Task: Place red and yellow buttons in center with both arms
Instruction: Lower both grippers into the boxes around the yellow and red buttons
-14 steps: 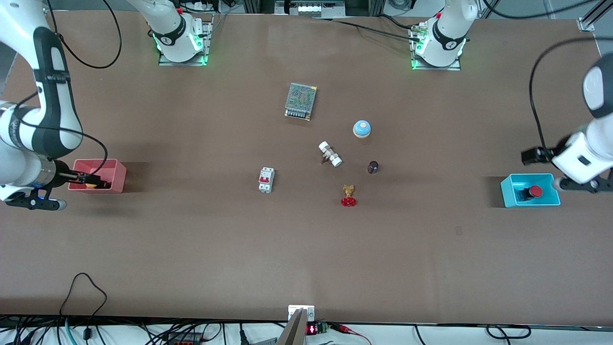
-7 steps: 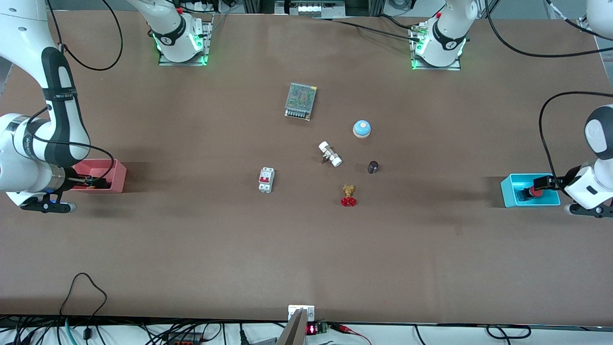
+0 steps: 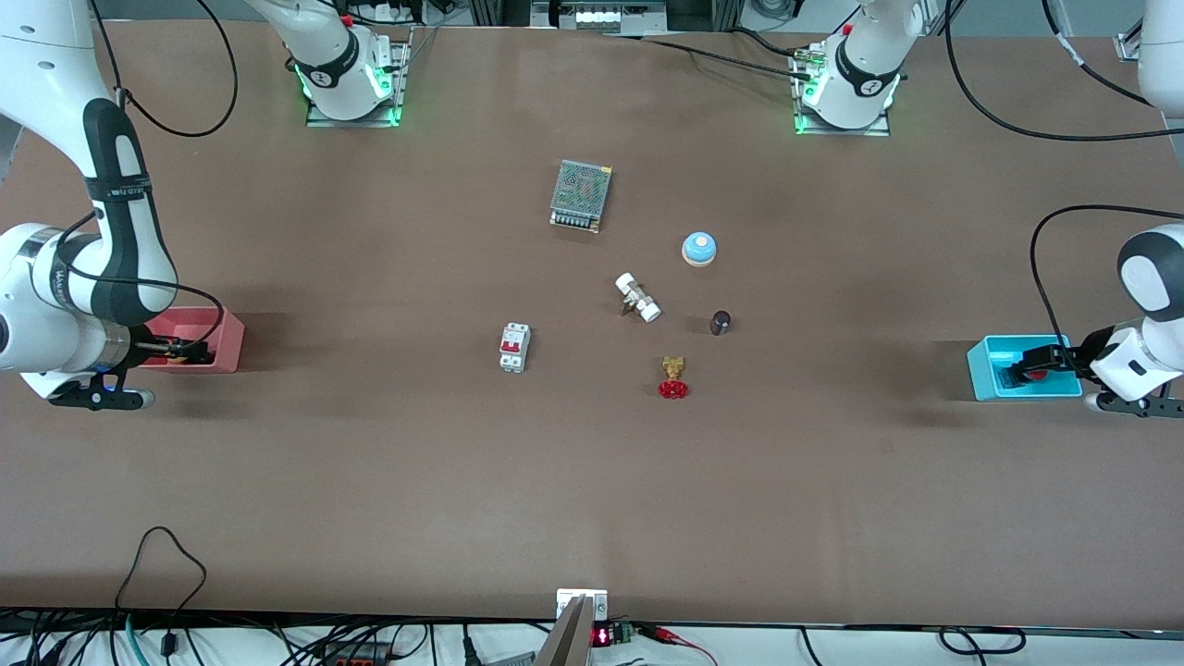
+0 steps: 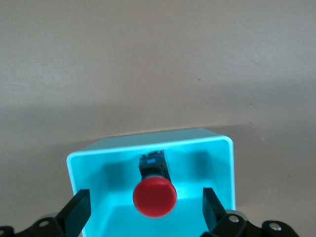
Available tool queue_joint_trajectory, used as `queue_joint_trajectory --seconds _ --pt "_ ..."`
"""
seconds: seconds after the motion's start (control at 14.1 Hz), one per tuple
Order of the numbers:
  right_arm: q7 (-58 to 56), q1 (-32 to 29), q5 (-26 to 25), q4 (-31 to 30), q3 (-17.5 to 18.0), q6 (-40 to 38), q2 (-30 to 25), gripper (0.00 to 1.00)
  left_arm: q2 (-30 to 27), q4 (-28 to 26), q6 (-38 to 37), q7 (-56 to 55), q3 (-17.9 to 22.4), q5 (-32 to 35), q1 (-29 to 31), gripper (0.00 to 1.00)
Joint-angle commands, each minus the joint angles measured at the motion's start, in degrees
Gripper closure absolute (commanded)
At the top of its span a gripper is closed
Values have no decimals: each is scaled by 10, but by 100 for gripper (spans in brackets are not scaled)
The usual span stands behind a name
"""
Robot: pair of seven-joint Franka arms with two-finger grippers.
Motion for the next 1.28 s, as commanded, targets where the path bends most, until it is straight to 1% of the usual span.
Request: queue_joint_trajectory --seconds 0.0,0.07,0.28,0.36,0.5,0.57,0.64,0.71,0.85,0.99,1.07,1.21 --pt "-11 -6 -8 0 5 8 5 5 4 -14 32 11 -8 -15 4 4" --pt "-14 -6 -9 0 5 8 6 9 4 -26 43 6 -7 -15 4 5" --pt "-21 -9 -9 0 5 8 11 17 4 -54 84 6 -7 -15 4 8" --pt "-30 -11 -8 0 5 8 12 19 2 -63 85 6 -7 -15 4 9" --pt "-38 -17 -8 2 5 8 13 20 -2 -67 85 6 -7 -15 4 10" --pt "-38 -17 -8 2 5 8 13 21 -1 -67 86 6 -7 -15 4 14" --pt "-38 -16 -8 3 5 8 13 21 1 -67 86 6 -7 -15 4 20" --pt "-38 -15 -8 3 5 8 14 22 3 -67 87 6 -7 -15 4 25" --pt "-38 -16 -7 6 5 11 19 23 3 -65 87 6 -7 -15 4 29" --pt "-38 -17 -7 6 5 21 22 23 3 -65 90 6 -7 -15 4 37" --pt "-38 -16 -6 6 5 22 23 24 3 -66 102 6 -7 -15 4 38" --pt "-38 -16 -6 6 5 21 23 29 3 -67 105 8 -7 -15 5 48"
